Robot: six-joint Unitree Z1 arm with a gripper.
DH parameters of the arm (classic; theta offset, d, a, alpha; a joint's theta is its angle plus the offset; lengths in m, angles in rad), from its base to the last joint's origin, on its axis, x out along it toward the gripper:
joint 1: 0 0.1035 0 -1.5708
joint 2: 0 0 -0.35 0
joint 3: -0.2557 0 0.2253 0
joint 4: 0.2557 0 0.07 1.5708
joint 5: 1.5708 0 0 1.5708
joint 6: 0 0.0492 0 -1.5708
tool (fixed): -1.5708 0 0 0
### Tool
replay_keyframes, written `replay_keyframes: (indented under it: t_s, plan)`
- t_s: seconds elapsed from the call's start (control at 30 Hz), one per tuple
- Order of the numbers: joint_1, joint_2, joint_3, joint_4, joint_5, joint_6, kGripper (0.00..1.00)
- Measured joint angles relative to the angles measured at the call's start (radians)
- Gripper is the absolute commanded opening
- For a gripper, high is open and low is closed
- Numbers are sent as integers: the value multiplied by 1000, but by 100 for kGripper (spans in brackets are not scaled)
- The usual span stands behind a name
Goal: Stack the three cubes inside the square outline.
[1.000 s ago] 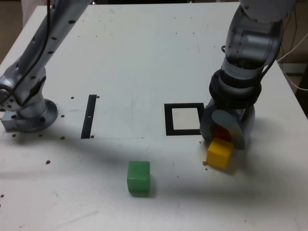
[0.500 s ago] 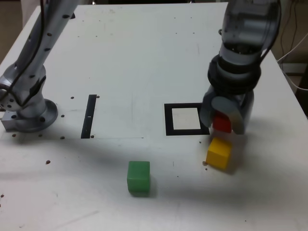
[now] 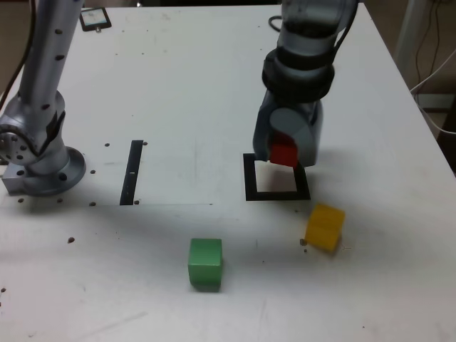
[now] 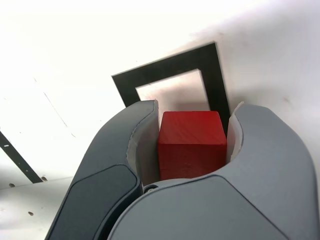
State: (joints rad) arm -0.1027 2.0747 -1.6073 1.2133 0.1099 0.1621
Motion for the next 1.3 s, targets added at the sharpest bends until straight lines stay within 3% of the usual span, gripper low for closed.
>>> replay_keyframes:
  t_s: [0.6,0.8,1.07,1.23,1.3]
  plan:
    - [24,-34,118,-77,-64,-73,16]
    - [23,-13,123,-104,-67,-76,18]
    - [37,14,132,-115,-68,-64,40]
    - [39,14,145,-134,-69,-64,86]
    - [39,14,153,-141,-68,-64,97]
